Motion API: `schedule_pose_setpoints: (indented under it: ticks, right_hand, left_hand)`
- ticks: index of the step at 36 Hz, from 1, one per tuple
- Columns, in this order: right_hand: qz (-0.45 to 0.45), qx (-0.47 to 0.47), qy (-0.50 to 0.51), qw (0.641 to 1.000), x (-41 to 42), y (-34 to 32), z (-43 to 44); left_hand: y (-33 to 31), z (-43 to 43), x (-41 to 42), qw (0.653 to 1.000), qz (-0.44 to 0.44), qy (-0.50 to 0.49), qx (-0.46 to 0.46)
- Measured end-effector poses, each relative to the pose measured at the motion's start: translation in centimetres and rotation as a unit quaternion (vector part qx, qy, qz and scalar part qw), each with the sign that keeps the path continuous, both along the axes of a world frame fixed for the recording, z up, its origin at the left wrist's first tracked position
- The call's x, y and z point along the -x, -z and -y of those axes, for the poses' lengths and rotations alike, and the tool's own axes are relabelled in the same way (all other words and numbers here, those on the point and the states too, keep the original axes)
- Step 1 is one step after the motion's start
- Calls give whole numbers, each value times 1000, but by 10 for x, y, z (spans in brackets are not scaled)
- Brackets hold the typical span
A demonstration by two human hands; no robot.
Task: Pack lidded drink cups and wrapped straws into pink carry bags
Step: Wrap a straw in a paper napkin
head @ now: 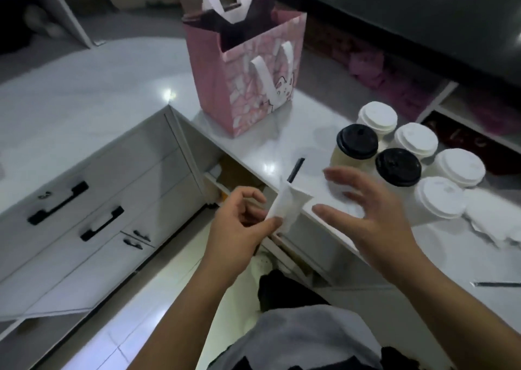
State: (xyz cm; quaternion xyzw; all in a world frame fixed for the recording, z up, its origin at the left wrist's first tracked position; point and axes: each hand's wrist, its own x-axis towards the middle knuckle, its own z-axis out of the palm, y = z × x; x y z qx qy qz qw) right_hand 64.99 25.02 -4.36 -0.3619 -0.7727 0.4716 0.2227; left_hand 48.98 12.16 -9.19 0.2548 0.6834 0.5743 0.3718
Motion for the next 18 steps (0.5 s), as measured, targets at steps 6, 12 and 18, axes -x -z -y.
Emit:
schedule_pose_setpoints:
  ticks: [6,12,18]
  right_hand:
    - [-101,372,-157,909,86,7,-43]
    - [-189,364,-130,903,170,-6,-78]
    - [-248,315,-90,912,218,-23,-128]
  left_hand:
    - [-29,-29,55,989,118,-15,-88]
    - [-43,-72,116,994,80,-61,-37]
    - [-54,-127,166,995,64,-48,-60]
